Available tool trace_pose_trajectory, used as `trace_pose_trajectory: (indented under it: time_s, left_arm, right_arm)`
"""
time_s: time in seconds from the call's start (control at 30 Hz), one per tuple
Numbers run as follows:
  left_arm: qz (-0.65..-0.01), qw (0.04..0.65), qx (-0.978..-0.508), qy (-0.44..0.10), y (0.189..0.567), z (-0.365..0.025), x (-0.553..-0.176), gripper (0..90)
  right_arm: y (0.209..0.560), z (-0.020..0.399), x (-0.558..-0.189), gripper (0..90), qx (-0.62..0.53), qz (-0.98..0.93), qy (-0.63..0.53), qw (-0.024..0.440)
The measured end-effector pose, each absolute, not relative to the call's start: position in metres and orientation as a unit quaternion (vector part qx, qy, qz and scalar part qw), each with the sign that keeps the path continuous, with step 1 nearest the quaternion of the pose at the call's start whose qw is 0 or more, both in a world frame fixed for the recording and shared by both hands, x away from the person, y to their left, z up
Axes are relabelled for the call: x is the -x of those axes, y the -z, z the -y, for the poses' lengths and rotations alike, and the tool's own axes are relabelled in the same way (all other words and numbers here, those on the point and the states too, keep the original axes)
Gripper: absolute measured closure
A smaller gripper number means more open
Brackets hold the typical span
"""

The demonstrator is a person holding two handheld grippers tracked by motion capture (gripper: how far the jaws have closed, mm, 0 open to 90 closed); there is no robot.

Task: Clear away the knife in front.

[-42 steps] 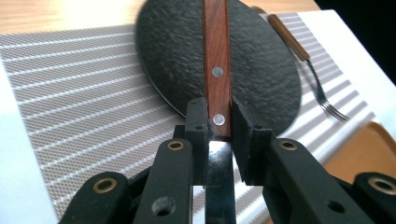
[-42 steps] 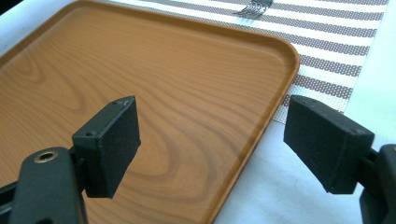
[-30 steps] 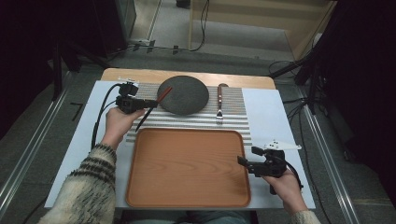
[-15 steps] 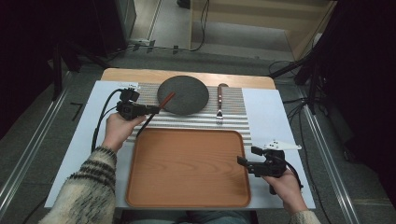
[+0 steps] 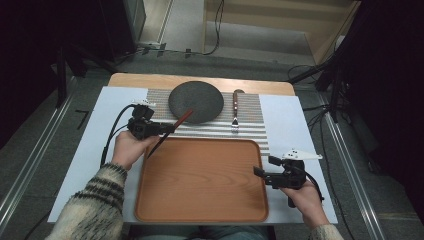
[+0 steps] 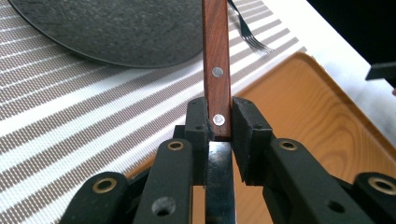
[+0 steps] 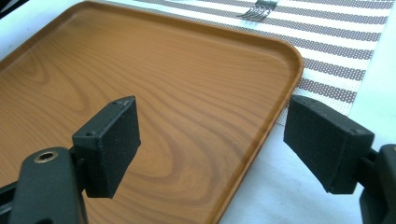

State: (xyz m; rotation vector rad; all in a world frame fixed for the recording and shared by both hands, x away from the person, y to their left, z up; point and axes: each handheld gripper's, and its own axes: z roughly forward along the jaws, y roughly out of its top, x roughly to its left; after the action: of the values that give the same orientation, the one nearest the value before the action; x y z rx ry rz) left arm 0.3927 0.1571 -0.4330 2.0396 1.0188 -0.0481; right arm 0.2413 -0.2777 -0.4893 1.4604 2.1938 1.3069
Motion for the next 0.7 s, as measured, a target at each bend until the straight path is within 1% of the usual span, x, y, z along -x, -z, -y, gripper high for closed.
trace_pose_trajectory:
  time_s: [0.13, 0.23, 0.7]
  left_arm:
    - [-0.399, 0.416, -0.817, 0.022, 0.432, -0.155, -0.382, 77.4]
    - [-0.393, 0.416, -0.82, 0.012, 0.434, -0.151, -0.372, 77.4]
    - [-0.38, 0.406, -0.831, 0.029, 0.443, -0.142, -0.349, 77.3]
  right_arm:
    - [0.489, 0.277, -0.242, 16.6, -0.493, -0.743, -0.441, 0.099]
    - [0.489, 0.276, -0.243, 16.6, -0.492, -0.744, -0.44, 0.099]
    - [0.489, 0.275, -0.245, 16.6, -0.49, -0.746, -0.44, 0.099]
